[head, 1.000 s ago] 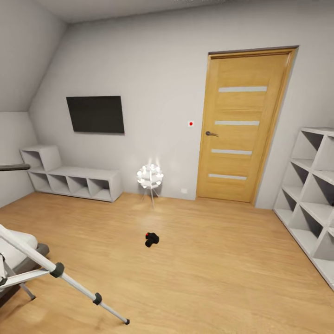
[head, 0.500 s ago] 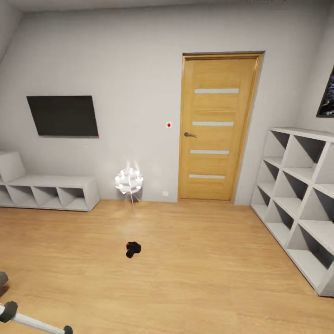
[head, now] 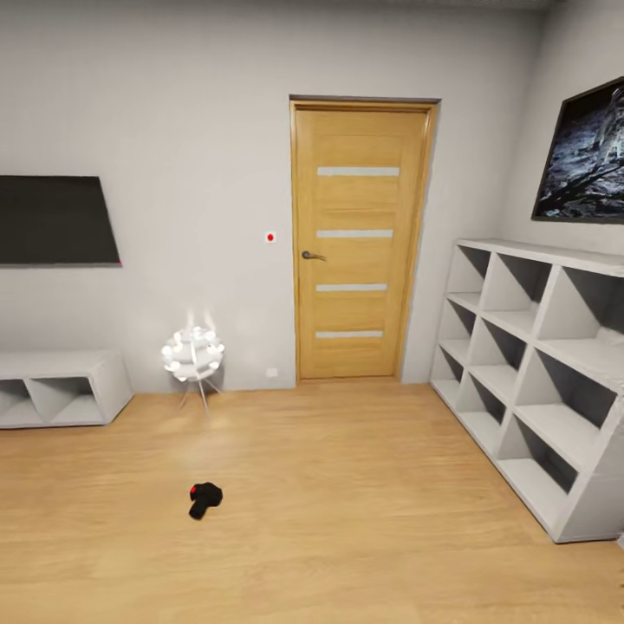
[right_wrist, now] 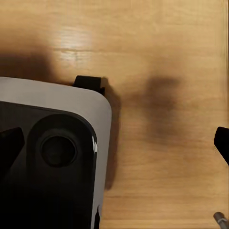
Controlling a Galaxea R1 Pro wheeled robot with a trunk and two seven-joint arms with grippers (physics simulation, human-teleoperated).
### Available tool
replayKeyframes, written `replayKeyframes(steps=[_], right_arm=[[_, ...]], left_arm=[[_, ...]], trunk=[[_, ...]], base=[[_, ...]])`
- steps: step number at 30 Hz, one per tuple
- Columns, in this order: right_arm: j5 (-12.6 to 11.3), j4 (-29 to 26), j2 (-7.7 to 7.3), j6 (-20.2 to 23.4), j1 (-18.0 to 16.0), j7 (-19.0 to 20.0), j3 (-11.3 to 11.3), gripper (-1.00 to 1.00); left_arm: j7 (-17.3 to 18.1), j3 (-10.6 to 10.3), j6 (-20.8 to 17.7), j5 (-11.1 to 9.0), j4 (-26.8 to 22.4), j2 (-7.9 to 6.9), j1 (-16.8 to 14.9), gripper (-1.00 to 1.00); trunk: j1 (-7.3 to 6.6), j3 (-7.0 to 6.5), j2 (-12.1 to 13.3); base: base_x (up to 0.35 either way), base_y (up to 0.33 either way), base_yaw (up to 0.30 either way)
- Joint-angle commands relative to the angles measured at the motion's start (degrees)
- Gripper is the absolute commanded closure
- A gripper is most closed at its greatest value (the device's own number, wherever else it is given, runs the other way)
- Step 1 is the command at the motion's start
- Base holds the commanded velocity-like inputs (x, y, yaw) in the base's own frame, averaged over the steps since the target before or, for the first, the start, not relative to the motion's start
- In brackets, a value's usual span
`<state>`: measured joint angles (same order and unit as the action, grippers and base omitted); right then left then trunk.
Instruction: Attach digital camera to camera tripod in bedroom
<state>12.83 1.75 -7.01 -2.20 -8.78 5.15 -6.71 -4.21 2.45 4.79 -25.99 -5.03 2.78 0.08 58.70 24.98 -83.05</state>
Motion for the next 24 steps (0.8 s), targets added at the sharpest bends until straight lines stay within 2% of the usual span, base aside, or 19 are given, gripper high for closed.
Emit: replayKeyframes(steps=[1,8,15,24], right_arm=[[0.5,0.2,-0.03,-0.2,-0.1,0.1,-0.5,-1.0],[0.9,0.1,-0.02,-0.2,-0.1,0.1,-0.4,-1.0],[1.4,0.1,-0.03,0.4,-0.1,0.2,0.2,-1.0],[1.4,-0.1,-0.1,0.0,-0.1,0.1,0.2,-1.0]], left_arm=[[-0.2,0.2,0.1,0.1,-0.1,0.03,0.0,-1.0],[-0.3,0.2,0.1,0.1,0.2,-0.04,0.0,-1.0],[-0.3,0.3,0.0,0.0,0.4,-0.07,0.0,-1.0],[-0.5,0.4,0.0,-0.4,0.6,-0.14,0.0,-1.0]], trunk=[[0.03,0.03,0.0],[0.03,-0.1,0.0],[0.03,-0.11,0.0],[0.03,-0.11,0.0]], base=[[0.321,-0.121,-0.282],[0.321,-0.135,-0.19],[0.321,-0.133,-0.017],[0.322,-0.03,-0.001]])
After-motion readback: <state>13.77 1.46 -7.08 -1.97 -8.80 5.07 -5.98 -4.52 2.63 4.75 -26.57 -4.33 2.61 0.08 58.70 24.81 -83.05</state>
